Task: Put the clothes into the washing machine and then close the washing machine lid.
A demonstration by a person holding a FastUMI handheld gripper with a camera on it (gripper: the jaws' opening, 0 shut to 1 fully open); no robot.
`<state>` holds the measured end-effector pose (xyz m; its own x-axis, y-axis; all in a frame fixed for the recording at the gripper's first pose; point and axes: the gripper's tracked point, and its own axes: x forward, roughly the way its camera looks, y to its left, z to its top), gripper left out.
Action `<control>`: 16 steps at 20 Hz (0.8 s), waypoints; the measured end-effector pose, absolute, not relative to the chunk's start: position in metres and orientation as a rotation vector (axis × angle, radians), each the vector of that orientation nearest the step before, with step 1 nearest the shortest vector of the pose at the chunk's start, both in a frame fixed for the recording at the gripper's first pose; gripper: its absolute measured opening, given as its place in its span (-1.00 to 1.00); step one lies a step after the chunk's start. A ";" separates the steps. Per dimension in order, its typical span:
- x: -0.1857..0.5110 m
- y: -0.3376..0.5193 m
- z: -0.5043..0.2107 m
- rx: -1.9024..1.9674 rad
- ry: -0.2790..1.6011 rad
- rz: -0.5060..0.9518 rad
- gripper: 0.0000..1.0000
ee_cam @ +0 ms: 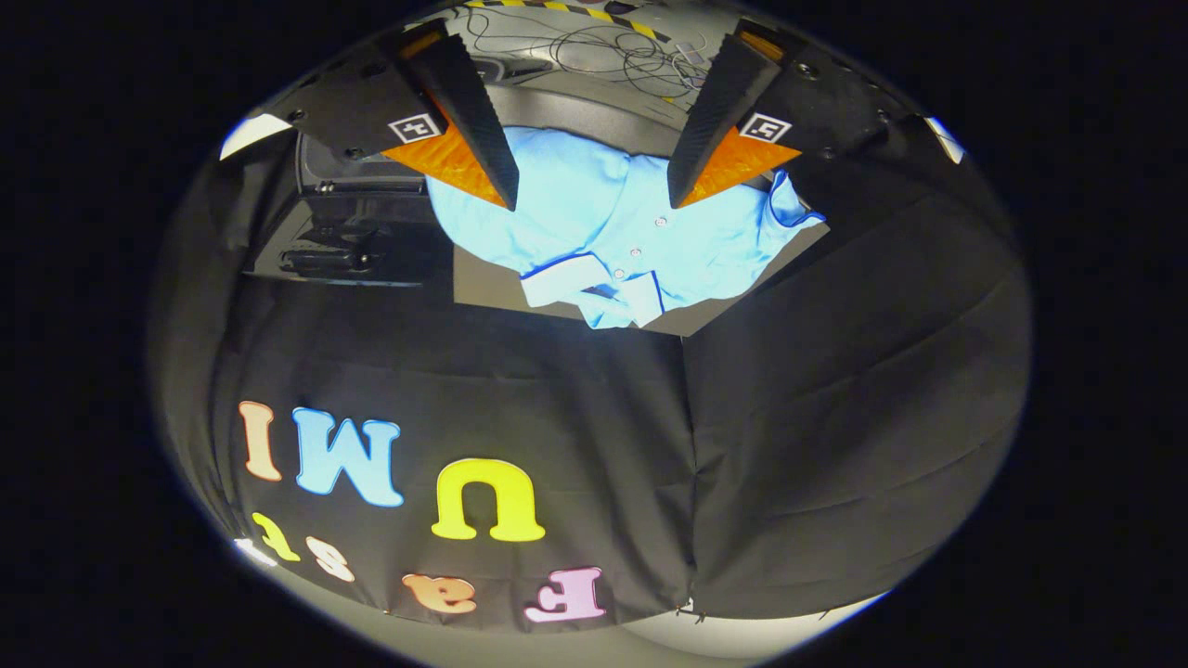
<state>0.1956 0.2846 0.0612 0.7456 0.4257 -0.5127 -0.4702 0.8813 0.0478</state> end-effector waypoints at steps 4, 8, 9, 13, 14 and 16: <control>0.218 0.315 0.053 -0.133 0.558 0.501 0.99; 0.228 0.339 0.044 -0.157 0.567 0.511 0.99; 0.231 0.342 0.041 -0.166 0.572 0.507 0.99; 0.242 0.358 0.028 -0.175 0.600 0.503 0.99; 0.244 0.359 0.026 -0.188 0.601 0.499 1.00; 0.245 0.361 0.016 -0.219 0.613 0.489 1.00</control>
